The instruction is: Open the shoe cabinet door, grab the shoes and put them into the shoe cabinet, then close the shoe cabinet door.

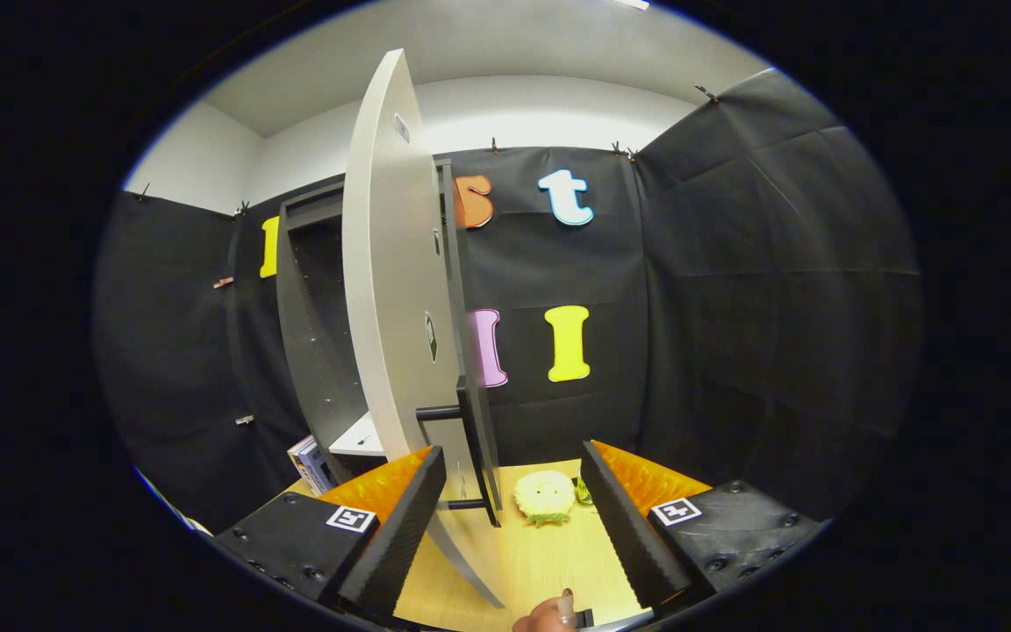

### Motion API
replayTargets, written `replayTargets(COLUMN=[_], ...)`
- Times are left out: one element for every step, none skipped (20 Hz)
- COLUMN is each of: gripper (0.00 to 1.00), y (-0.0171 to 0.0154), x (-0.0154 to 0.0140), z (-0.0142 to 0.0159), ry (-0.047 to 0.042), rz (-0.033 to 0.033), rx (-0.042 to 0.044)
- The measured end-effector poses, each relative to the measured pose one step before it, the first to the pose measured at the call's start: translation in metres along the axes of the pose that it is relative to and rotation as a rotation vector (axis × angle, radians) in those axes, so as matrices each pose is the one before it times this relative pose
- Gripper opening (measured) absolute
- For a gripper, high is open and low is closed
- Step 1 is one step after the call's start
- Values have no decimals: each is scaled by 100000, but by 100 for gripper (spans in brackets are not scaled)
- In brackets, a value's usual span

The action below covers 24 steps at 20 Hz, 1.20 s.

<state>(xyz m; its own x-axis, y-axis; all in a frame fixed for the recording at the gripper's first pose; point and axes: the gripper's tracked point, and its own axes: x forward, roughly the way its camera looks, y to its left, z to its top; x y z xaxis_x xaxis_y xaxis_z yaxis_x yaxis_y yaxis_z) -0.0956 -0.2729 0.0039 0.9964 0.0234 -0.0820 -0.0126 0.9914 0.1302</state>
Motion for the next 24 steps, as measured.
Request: replayTargets(gripper=[98,98,98,98,98,98,98,98,98,98,98,98,98,98,98,98,98,98,98,98,98,98,98,98], y=[352,423,692,742,630,681,781,730,694,750,697,805,846,910,922,887,1005,1181,969,981,971,963,739,715], x=[91,63,616,380,156,-64,-22,87,87,241,99,82,91,292,291,309,232,316,329,514,498,592,612,591], z=[55,-77,-318,-298,55,-37,38,-64,-75,8,-46,-73,-224,27,-195,-98,-111,-104,-75,-203,-139,-95,-145,-269], ry=[-252,-34,-538,-14,-651,356,134,578,60,276,106,267,230,130,-92,-112,-97,17,120,252,257,138,123,502], rz=[1395,561,436,208,605,885,1163,1247,937,323,377,594,764,610,259,131,345,498,372,179,7,-299,-616,-578], rx=[-577,-816,-867,-960,-679,-350,249,296,727,638,634,563,406,280,216,247,169,-143,-96,-240,119,173,375,633])
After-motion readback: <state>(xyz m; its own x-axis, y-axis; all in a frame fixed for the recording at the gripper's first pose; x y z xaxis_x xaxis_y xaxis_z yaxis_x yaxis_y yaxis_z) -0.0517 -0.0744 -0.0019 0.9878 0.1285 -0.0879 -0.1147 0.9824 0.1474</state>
